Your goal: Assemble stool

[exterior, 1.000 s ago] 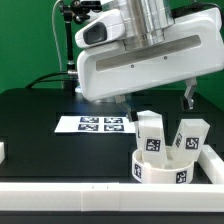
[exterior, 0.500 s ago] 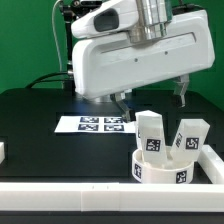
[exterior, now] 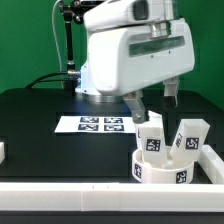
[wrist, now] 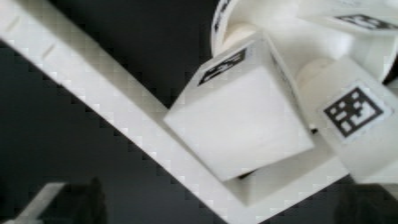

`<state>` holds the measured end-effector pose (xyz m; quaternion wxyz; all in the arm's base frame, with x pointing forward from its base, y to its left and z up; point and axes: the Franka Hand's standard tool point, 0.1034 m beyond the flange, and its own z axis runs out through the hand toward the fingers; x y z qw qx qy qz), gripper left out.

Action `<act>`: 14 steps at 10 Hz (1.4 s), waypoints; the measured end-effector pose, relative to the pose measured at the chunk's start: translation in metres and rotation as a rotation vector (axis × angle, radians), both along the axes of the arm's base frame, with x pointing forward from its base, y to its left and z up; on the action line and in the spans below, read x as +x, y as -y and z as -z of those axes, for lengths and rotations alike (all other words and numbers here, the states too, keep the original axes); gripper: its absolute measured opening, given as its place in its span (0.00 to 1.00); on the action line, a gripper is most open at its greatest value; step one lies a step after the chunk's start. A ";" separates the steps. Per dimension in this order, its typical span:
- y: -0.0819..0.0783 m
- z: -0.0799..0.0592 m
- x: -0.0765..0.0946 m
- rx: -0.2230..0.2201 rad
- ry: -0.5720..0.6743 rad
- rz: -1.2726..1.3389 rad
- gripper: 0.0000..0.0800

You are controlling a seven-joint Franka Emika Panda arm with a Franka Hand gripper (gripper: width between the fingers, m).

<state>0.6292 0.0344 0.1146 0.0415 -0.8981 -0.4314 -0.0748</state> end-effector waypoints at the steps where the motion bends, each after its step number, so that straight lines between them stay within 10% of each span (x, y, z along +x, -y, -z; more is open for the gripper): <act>1: -0.002 0.002 0.001 -0.025 0.016 -0.100 0.81; 5: -0.001 0.007 0.001 -0.103 0.046 -0.386 0.81; 12: -0.009 0.025 -0.002 -0.107 0.023 -0.416 0.81; 14: -0.008 0.025 -0.002 -0.107 0.023 -0.414 0.44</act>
Offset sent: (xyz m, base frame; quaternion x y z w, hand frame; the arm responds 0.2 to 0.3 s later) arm 0.0000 0.0000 0.0000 0.0000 0.0000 -0.1938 0.9810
